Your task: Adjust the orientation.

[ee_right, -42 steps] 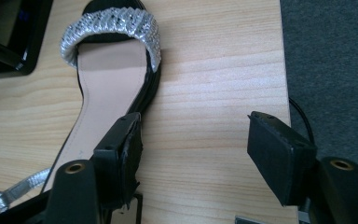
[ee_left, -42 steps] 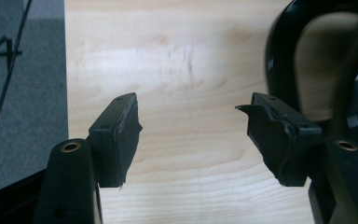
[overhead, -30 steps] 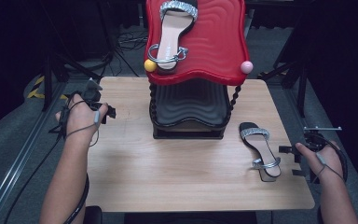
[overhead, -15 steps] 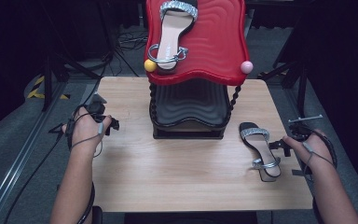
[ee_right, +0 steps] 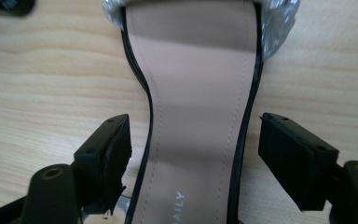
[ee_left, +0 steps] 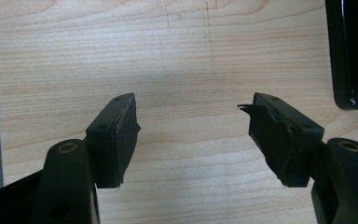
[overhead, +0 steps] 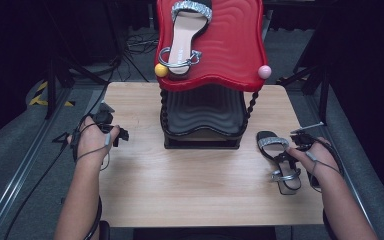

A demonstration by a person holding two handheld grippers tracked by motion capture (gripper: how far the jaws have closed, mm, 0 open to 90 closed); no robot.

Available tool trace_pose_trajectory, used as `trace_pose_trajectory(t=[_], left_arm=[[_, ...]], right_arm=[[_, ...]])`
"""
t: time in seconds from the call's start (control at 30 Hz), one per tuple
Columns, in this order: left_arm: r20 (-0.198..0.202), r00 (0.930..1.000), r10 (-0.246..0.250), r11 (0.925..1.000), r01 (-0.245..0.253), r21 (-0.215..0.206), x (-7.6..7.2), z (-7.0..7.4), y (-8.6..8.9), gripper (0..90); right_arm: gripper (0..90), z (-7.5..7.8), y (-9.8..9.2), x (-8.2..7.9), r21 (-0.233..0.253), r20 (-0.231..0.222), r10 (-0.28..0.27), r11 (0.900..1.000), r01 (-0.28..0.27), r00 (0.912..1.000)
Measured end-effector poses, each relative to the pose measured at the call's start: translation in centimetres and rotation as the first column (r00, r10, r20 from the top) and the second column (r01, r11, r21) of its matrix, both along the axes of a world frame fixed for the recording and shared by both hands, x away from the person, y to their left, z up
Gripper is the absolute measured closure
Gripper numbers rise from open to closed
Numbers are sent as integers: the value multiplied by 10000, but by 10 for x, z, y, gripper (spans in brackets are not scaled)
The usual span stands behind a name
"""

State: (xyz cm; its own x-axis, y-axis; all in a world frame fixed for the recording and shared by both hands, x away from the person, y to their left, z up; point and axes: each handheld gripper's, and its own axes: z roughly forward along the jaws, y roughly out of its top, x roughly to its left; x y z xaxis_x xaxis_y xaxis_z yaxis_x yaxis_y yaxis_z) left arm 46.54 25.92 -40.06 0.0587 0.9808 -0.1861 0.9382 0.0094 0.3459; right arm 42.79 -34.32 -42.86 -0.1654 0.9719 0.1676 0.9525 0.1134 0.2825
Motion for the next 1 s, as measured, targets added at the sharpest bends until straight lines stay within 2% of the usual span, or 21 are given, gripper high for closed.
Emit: trace_pose_trajectory(t=[0.17, 0.23, 0.4, 0.6, 0.77, 0.87, 1.0], left_arm=[[79, 10000, -35, 10000, 36, -93, 1, 2, 0, 335], [127, 9999, -6, 9999, 9, -169, 1, 3, -2, 335], [13, 10000, -91, 9999, 91, -74, 1, -1, -3, 335], [-88, 10000, 0, 9999, -2, -129, 1, -4, -3, 335], [-248, 9997, 16, 9999, -20, -151, 1, -9, -2, 335], [-301, 9995, 73, 9998, -79, -200, 0, -8, 0, 363], [-301, 9995, 53, 9995, -62, -309, 0, -9, 0, 361]], right_arm=[[263, -11, 4, -2, -459, -385, 17, 9989, -35, 9993], [263, -15, 5, -4, -474, -527, -99, 9988, 74, 9986], [264, -19, 9, -7, -578, -560, -113, 9983, 80, 9984], [287, -20, 13, -8, -910, -577, -548, 9946, 494, 9968], [402, -18, 21, -6, -1303, -798, -835, 9888, 727, 9933], [416, -18, 25, -5, -1576, -920, -1151, 9825, 996, 9891], [423, -17, 24, -5, -1430, -886, -1502, 9802, 1366, 9847]])
